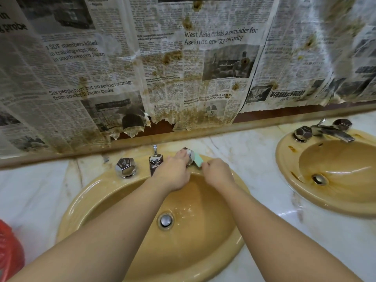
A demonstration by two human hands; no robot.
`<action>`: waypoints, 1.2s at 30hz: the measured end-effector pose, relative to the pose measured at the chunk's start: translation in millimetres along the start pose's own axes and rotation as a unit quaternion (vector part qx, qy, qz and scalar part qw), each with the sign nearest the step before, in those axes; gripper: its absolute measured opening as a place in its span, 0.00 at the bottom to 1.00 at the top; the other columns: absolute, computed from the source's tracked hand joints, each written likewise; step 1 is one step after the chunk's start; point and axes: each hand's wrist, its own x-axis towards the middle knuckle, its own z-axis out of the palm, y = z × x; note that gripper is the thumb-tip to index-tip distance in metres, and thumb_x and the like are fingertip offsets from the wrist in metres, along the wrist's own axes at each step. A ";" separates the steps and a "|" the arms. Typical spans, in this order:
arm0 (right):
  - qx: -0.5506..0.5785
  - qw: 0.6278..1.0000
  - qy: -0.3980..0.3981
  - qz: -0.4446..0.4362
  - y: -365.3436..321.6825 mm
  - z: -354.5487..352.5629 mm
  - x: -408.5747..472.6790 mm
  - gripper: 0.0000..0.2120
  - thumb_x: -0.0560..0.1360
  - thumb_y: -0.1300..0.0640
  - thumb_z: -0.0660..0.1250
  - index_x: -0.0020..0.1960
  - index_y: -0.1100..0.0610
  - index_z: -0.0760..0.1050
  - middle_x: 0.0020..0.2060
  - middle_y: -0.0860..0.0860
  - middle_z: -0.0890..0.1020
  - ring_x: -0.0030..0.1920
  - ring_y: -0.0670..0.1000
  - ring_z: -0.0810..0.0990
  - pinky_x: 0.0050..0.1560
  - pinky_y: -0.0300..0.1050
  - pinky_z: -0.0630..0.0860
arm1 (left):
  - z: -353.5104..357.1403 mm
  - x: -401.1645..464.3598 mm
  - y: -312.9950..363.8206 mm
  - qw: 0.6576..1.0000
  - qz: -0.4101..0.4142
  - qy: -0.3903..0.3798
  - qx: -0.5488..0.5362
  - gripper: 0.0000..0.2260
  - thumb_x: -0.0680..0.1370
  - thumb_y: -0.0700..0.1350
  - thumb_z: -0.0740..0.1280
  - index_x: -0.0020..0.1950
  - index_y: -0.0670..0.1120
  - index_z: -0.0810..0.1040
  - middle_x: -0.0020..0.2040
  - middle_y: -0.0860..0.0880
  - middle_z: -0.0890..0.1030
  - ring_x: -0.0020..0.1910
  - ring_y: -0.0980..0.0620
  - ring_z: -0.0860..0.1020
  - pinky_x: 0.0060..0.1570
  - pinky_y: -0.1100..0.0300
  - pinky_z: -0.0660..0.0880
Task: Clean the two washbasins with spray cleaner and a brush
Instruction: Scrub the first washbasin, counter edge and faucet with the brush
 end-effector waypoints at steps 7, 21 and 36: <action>-0.045 0.998 -0.030 0.025 28.2 -29.8 9.0 0.12 0.77 0.49 0.61 0.43 0.56 0.77 0.41 0.54 0.81 0.42 0.58 0.79 0.37 0.45 0.70 | 1.0 0.3 10.5 0.999 -0.028 -0.010 0.045 0.29 0.84 0.46 0.55 0.84 0.45 0.51 0.84 0.50 0.49 0.82 0.46 0.50 0.79 0.51 0.47; -0.087 0.995 -0.032 -0.033 37.8 -52.2 25.9 0.11 0.76 0.51 0.60 0.40 0.55 0.75 0.39 0.53 0.79 0.40 0.57 0.78 0.36 0.45 0.69 | 10.7 4.9 22.5 0.994 -0.056 0.033 0.088 0.27 0.82 0.45 0.56 0.81 0.43 0.58 0.82 0.46 0.59 0.80 0.47 0.56 0.80 0.44 0.48; -0.077 0.959 -0.221 -0.162 59.8 39.5 -107.1 0.17 0.80 0.57 0.61 0.68 0.54 0.74 0.51 0.54 0.82 0.52 0.58 0.81 0.44 0.43 0.70 | 111.7 -52.2 15.1 0.574 -0.356 0.067 -0.734 0.16 0.82 0.53 0.68 0.57 0.40 0.74 0.46 0.40 0.83 0.41 0.42 0.83 0.43 0.50 0.83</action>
